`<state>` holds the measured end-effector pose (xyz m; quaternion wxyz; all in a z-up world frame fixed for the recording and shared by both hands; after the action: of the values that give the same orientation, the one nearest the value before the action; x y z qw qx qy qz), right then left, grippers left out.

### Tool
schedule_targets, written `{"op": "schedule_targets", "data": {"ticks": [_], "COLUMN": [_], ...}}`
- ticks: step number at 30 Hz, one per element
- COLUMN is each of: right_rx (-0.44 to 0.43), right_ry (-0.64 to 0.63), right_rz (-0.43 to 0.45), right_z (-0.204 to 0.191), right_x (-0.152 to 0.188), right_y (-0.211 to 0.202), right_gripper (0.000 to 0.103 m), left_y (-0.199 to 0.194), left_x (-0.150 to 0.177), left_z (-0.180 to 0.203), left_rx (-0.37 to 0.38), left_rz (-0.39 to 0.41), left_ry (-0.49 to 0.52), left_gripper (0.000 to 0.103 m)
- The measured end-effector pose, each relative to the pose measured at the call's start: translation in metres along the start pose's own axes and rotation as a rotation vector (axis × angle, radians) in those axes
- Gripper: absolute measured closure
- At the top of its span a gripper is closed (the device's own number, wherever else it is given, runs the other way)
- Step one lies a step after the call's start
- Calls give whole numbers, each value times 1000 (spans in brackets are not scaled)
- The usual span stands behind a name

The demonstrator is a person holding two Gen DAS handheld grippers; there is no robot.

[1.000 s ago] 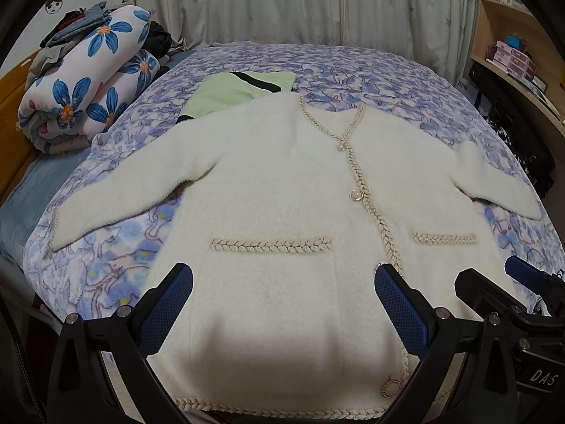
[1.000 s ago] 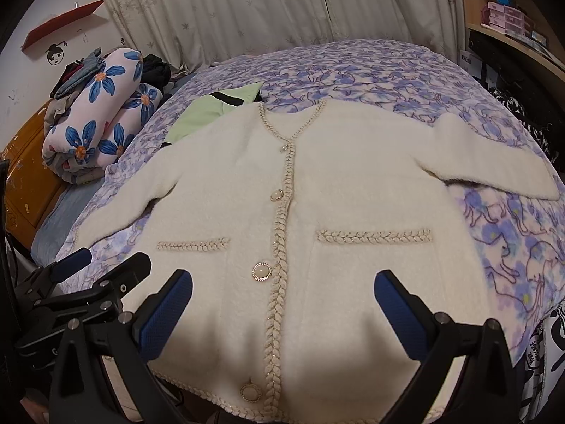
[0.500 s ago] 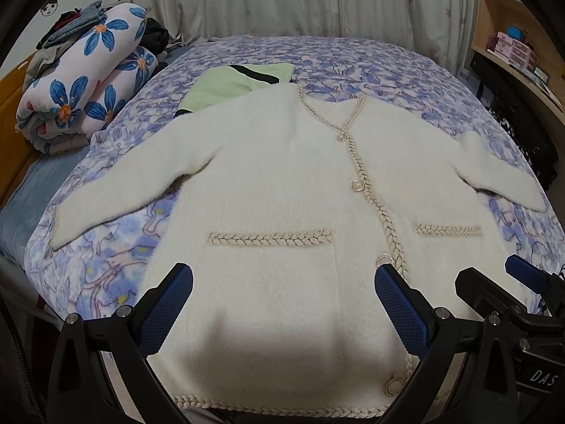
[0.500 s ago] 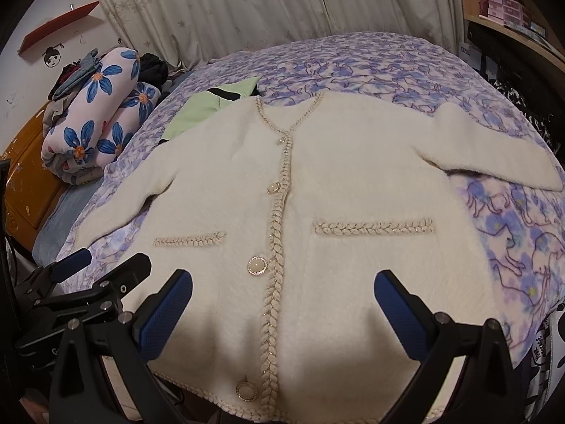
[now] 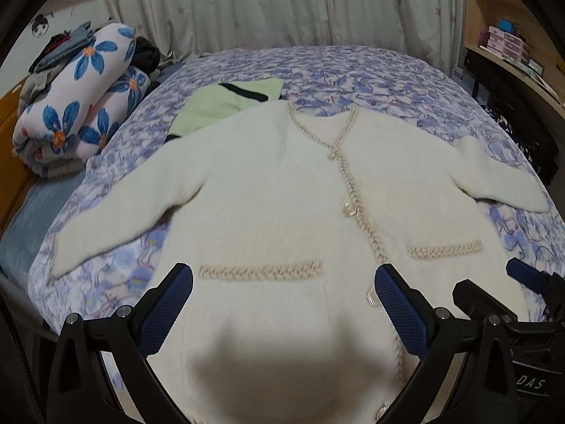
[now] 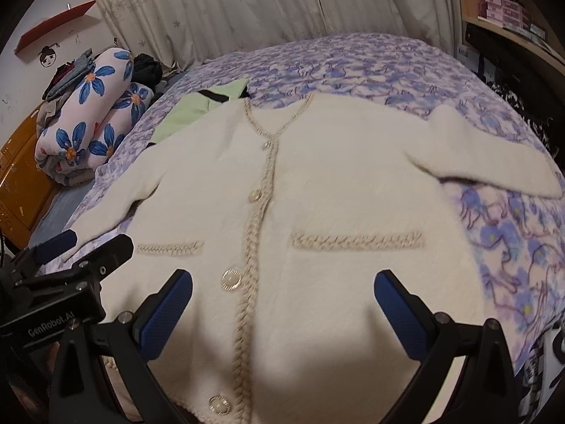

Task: Fold large clothes
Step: 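Move the right tool to a cardigan sleeve cuff and grasp it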

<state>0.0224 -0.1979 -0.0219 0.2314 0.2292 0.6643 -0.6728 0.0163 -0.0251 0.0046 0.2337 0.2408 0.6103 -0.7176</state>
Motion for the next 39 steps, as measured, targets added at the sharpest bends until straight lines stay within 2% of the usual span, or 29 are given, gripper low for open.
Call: {"op": "schedule_targets", "data": {"ticks": [6,13,19,24,27,29,32,36,39], "right_rx": [34,153,214,354,484,533,559,550,593], "right_ry": [-1,6,71,95,111,131,191,339,447], "right_rz": [67,161,189,253,260,254,204,72,-12], "right_z": [15,42,78,107,128,145,180,242,289], "right_x": [-26,-65,-99,-119,-130,-133,-136,-128,-112], "right_y": [-3,-11,-15,-12,0,9,33,81,115], "right_gripper": [0,0,0,0,0,0,0,0,5], "left_y": [5,3,14,36,60,74,100,137,167], "left_x": [-30,-78,-120,-144,-158,-161,-164,-161,-155], "left_z": [20,47,66,78,84,88,96,117,133], "left_rx": [-35,-16,1,-1,7,32,39,58,96], "left_rz": [48,164,211,227,215,204,200,185,136], "left_ry": [72,117,115,116,106,104,115,172,196], "left_gripper": [1,1,1,1,1,1,1,1,1]}}
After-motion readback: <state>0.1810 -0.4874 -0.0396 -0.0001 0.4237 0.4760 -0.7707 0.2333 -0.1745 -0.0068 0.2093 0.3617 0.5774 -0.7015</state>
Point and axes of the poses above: each gripper's, at about its wrist camera, not at the fingertips, and y roughly the way its jaws point, z to its right, x to its underside, the point moved 1 cm from there along y, roughly the way its jaws point, and after that the axes turned 15 degrees about x, right-handed, at the moved point
